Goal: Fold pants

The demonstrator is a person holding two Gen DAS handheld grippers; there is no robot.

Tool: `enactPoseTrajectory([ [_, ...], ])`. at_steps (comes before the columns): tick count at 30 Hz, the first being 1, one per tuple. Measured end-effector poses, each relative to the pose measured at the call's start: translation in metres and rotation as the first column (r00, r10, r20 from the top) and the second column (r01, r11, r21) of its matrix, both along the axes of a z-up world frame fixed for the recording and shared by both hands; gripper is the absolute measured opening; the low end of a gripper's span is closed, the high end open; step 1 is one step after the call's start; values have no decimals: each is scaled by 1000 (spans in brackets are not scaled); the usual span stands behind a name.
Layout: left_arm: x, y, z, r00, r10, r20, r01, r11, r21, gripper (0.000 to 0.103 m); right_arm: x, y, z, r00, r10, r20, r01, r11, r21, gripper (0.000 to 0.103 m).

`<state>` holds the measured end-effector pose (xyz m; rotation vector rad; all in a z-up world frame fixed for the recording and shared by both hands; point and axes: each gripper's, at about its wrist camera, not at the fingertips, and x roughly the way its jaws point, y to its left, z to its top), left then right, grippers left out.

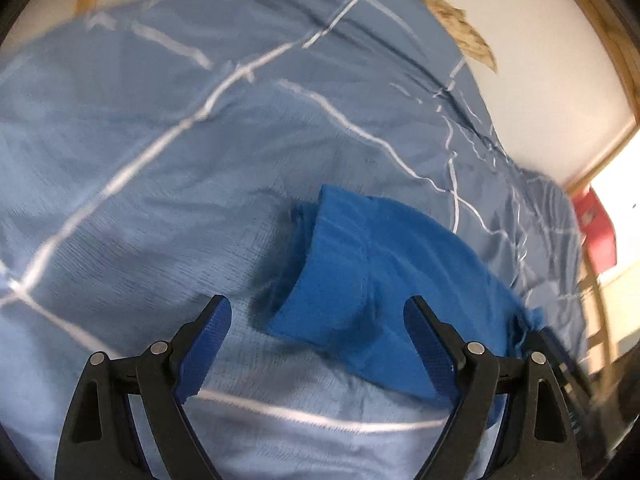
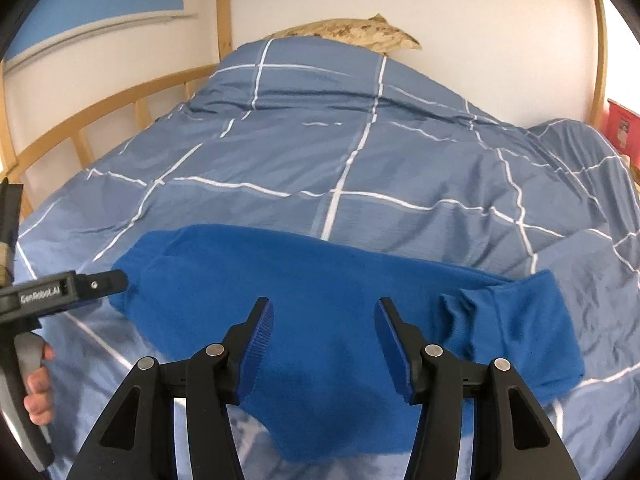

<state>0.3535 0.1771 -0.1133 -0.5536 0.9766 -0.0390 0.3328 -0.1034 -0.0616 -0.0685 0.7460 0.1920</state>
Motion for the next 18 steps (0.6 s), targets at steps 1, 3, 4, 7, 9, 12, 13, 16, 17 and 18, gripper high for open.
enactPoseTrajectory([
  [1,4,3,-6,1000,16,-17,-16,999,-38,87,4,1,-2,1000,-5,-10,5,1000,3,54],
  [3,8,5,-14,999,33,-39,-37,996,-83,86,12,4,-6,999,-25,-25,25,1000,-1,54],
  [4,9,6,-18,998,46,-51,-51,993,-105,86,15,4,-8,999,-32,-29,31,999,-6,54],
  [7,12,8,-27,995,73,-63,-80,988,-130,85,23,6,-15,998,-46,-53,45,999,-16,54],
  [9,14,7,-29,995,84,-61,-92,986,-142,78,24,6,-19,997,-46,-61,45,999,-20,54],
  [12,18,5,-30,996,77,-46,-85,975,-204,60,26,4,-25,997,-44,-71,43,999,-15,54],
  [13,18,5,-32,995,85,-47,-94,969,-229,60,27,3,-27,996,-47,-73,46,999,-15,54],
  [16,22,1,-34,996,75,-41,-83,968,-239,44,28,1,-31,996,-41,-75,40,999,-16,54],
  [17,22,0,-34,996,74,-44,-82,967,-242,36,28,1,-31,996,-37,-76,35,999,-19,54],
  [18,22,-1,-31,997,72,-36,-79,967,-241,26,29,0,-32,997,-33,-75,32,999,-25,54],
])
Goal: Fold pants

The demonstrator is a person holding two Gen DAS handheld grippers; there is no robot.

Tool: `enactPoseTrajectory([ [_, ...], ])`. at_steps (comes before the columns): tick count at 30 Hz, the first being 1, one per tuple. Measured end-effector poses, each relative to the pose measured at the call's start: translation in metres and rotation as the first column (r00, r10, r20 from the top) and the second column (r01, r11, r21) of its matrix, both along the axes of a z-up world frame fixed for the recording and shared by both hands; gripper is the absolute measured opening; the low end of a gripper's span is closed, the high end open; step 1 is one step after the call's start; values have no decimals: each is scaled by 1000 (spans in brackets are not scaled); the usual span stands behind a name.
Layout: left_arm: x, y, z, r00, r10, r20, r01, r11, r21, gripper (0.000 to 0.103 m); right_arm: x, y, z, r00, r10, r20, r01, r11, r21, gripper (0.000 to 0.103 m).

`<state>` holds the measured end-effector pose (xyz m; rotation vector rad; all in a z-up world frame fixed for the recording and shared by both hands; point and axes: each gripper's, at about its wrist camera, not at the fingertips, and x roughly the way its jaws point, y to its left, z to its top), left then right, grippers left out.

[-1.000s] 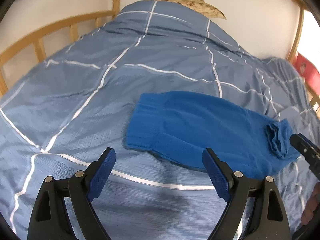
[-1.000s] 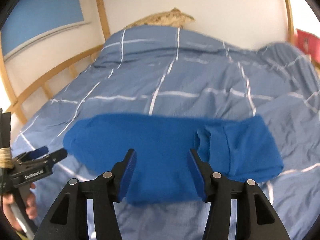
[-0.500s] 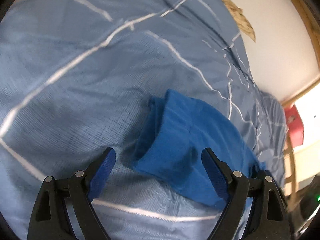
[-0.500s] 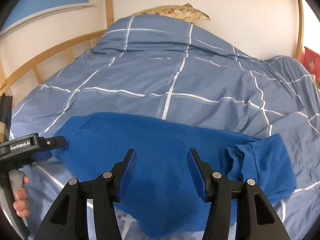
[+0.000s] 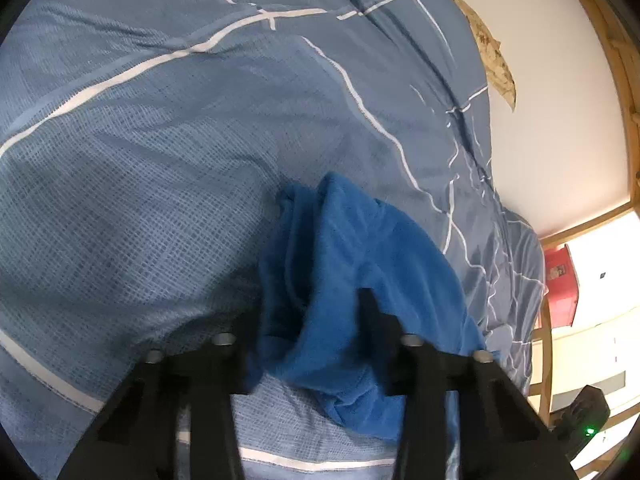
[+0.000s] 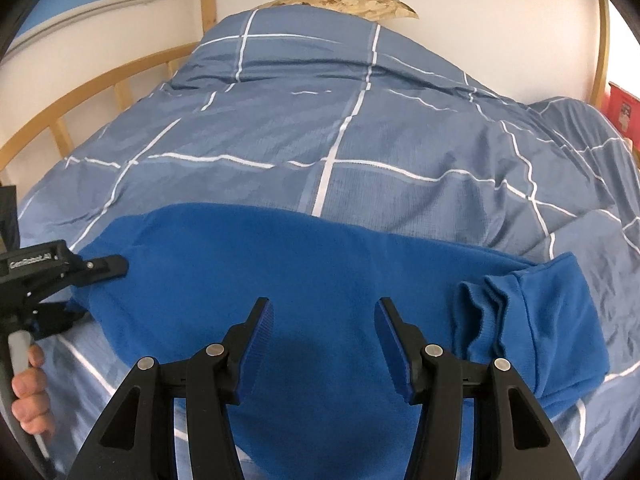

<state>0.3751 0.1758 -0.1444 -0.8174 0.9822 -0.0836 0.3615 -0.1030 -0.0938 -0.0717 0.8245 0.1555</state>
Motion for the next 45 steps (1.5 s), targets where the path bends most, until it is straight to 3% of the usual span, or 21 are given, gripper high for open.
enactPoseTrajectory([
  [3,-6,-10,21,998,-30,51,25,995,95,22,-1,-5,-1,1000,25,5,-25,1000,3,53],
  [6,-14,-29,48,990,-74,117,46,973,226,21,-3,-19,-1,999,39,16,-39,999,25,53],
  [10,-21,-61,82,972,-154,179,67,907,415,21,7,-41,-9,999,32,-35,-30,998,60,29],
  [14,-22,-93,108,951,-239,195,94,827,554,21,24,-54,-33,988,40,-149,-23,993,117,21],
  [18,-19,-113,125,941,-283,188,114,783,611,21,27,-56,-36,985,57,-160,-37,991,127,21],
  [24,-20,-160,158,913,-351,206,144,752,643,20,6,-94,10,998,40,-57,-26,974,225,21],
  [31,-17,-263,180,863,-469,188,207,668,714,20,-7,-170,51,1000,-12,15,8,971,237,21],
  [38,-11,-377,152,811,-572,122,304,590,748,18,-27,-249,45,996,-85,19,79,975,206,21],
  [45,-16,-446,105,770,-635,60,364,515,776,17,-46,-307,25,988,-156,2,151,961,231,21],
])
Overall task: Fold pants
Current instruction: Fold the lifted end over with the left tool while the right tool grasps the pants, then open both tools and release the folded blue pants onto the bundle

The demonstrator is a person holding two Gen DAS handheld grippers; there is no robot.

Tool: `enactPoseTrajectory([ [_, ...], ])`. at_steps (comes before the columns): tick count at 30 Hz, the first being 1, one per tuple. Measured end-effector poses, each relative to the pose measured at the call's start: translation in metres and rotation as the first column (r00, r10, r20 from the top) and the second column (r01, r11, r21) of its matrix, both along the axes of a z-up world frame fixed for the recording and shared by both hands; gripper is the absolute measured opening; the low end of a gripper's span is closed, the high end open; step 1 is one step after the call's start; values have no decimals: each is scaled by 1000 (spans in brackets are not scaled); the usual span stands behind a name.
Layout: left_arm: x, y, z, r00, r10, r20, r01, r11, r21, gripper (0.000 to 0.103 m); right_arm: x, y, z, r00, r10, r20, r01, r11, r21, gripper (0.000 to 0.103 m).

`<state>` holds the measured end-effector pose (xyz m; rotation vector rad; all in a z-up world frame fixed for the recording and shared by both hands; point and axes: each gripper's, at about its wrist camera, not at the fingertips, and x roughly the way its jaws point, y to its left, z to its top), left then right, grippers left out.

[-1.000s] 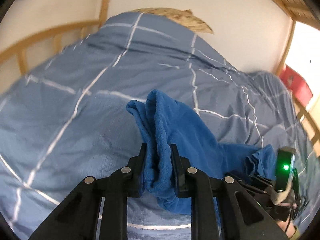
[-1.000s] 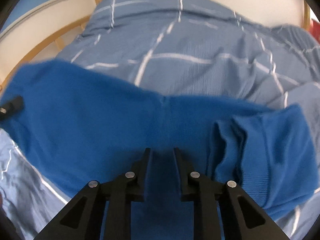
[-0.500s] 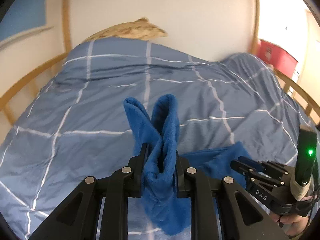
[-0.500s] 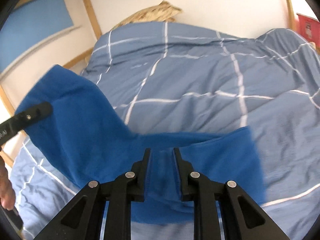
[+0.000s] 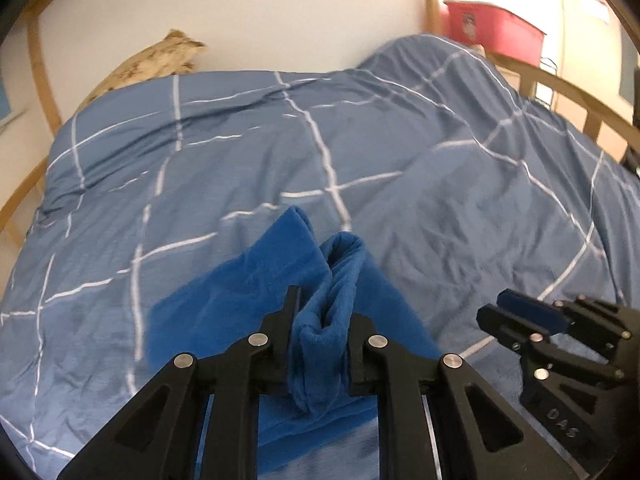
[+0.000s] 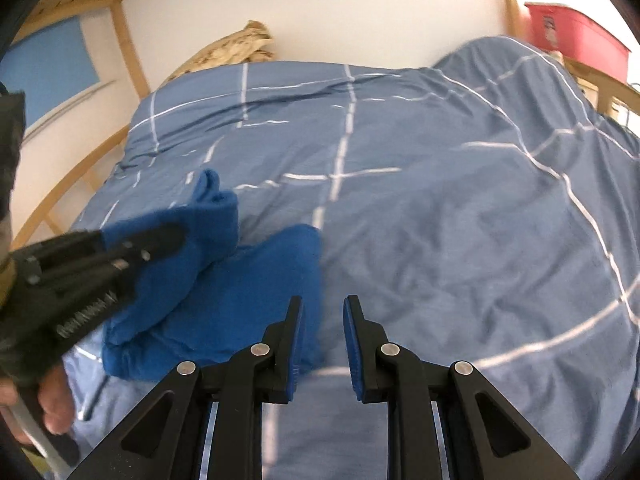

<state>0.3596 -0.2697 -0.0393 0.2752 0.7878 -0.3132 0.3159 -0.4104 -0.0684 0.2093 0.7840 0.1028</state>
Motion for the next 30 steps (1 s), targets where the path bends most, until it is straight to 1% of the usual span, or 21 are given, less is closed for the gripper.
enactPoseTrajectory([
  [3,-2,-16,-13,999,-33,1,33,999,8,17,-4,-17,-8,1000,-27,-2,27,1000,13,21],
  [5,-1,-22,-22,998,-56,-25,56,998,3,19,-4,-26,-14,999,-41,-10,41,999,26,21],
  [6,-1,-24,-25,997,-64,-43,63,998,-7,27,-4,-28,-17,999,-49,-16,49,998,30,21],
  [7,-3,-23,-28,994,-91,-62,89,996,-30,32,-5,-31,-19,998,-55,-21,56,998,32,21],
  [8,-7,-22,-28,990,-121,-67,117,991,-58,43,-4,-32,-21,998,-65,-26,66,997,36,21],
  [9,-12,-20,-25,988,-143,-65,138,987,-80,49,-7,-34,-23,997,-74,-26,75,996,43,22],
  [11,-28,-9,-14,985,-170,-30,166,981,-98,53,-8,-35,-23,996,-87,-30,89,994,70,29],
  [12,-37,-2,-9,984,-176,-1,175,980,-95,58,-8,-36,-22,996,-89,-30,92,993,81,37],
  [13,-45,6,-4,984,-175,26,177,980,-90,60,-8,-35,-20,995,-95,-22,97,991,97,41],
  [14,-59,20,1,984,-167,65,172,982,-76,65,-9,-34,-18,995,-98,-11,98,989,108,41],
  [15,-66,28,2,984,-160,84,165,984,-63,67,-10,-32,-14,995,-95,3,94,989,117,41],
  [17,-83,55,1,984,-135,115,139,990,-27,67,-10,-25,-8,997,-75,24,71,988,137,46],
  [18,-89,67,-1,986,-118,117,120,993,-7,67,-9,-20,-6,997,-67,30,62,986,152,52],
  [19,-94,81,-5,988,-95,121,94,995,13,67,-9,-15,-5,997,-61,36,55,984,167,55],
  [22,-102,119,-21,993,-21,114,16,999,40,67,-9,4,-5,998,-41,53,31,986,164,57],
  [25,-100,145,-34,998,24,60,-23,1000,-14,67,-9,28,-7,997,-6,72,-3,994,112,57],
  [26,-99,151,-39,999,29,37,-28,999,-47,67,-9,37,-8,997,9,77,-16,996,88,57],
  [28,-97,158,-46,999,29,18,-27,995,-93,67,-8,49,-8,995,39,88,-44,997,57,57],
  [30,-94,157,-52,999,29,15,-27,995,-101,67,-6,56,-8,994,55,98,-60,997,42,57],
])
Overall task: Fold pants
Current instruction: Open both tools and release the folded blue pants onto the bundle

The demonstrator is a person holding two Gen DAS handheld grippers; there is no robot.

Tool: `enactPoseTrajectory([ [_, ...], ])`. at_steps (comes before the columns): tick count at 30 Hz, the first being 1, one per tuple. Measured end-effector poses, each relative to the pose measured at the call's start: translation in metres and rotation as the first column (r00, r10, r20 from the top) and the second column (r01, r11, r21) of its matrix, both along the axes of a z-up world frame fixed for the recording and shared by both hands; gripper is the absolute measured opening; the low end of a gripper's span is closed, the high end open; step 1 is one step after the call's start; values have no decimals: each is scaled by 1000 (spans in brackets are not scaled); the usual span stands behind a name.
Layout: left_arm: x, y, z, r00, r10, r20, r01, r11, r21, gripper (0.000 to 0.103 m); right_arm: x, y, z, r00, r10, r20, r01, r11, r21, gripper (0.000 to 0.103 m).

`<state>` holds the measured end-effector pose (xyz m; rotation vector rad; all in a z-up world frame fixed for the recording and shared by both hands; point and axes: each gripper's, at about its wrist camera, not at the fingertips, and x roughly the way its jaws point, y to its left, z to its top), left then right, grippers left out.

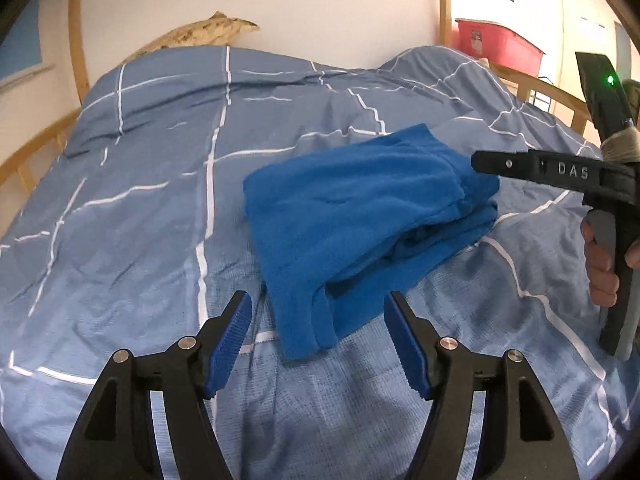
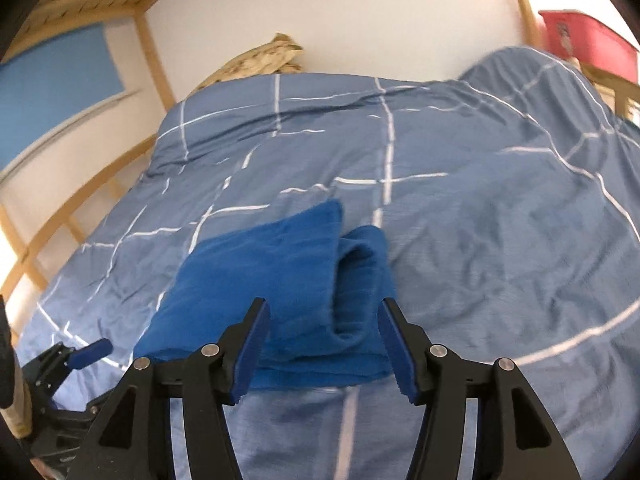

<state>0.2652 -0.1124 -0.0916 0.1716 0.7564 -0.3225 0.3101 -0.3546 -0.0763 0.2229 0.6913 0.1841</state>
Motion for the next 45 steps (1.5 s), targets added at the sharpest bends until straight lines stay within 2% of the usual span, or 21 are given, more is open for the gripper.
enactPoseTrajectory([
  [5,10,-7,-13,1000,8,-17,-8,1000,0,67,11,-3,-2,1000,-25,-10,25,999,39,57],
  [11,20,-1,-27,996,78,-48,-78,997,-7,64,23,-5,-11,999,-15,-52,20,995,94,55],
  [14,25,-1,-33,993,95,-71,-94,995,9,55,28,-3,-16,997,13,-77,-4,992,123,39],
  [16,26,0,-35,992,92,-84,-91,996,7,45,29,-2,-16,996,32,-80,-21,991,135,23],
  [17,26,0,-36,992,95,-87,-95,995,8,35,28,-1,-15,997,36,-75,-26,992,124,15],
  [18,26,1,-35,991,99,-86,-98,995,7,32,26,1,-11,998,35,-57,-30,996,84,11],
  [24,23,-1,-35,993,94,-77,-93,995,23,28,5,-1,10,999,-10,52,14,997,-81,9],
  [26,25,-3,-40,991,95,-94,-91,995,40,28,10,-2,7,999,-26,33,30,993,-110,9],
  [28,27,-3,-44,989,89,-119,-86,996,33,28,16,-10,-4,998,-56,-8,55,993,-102,8],
  [33,30,2,-46,986,85,-146,-86,996,-2,29,22,-18,-33,991,-90,-99,80,992,-96,9],
  [38,30,6,-47,983,92,-159,-96,995,-21,34,24,-18,-30,987,-117,-114,101,986,-136,9],
  [40,30,6,-47,981,95,-170,-99,995,-18,39,25,-17,-30,985,-132,-115,113,981,-156,13],
  [41,29,7,-46,980,105,-170,-107,994,-7,47,25,-17,-29,984,-138,-114,119,981,-154,16],
  [42,27,8,-44,979,117,-169,-116,993,11,55,24,-18,-28,982,-147,-117,129,980,-148,27],
  [43,24,9,-41,979,119,-168,-117,993,20,57,22,-20,-26,980,-164,-116,147,978,-145,39],
  [45,15,12,-30,982,94,-162,-95,995,4,58,17,-21,-20,973,-205,-103,187,969,-158,56],
])
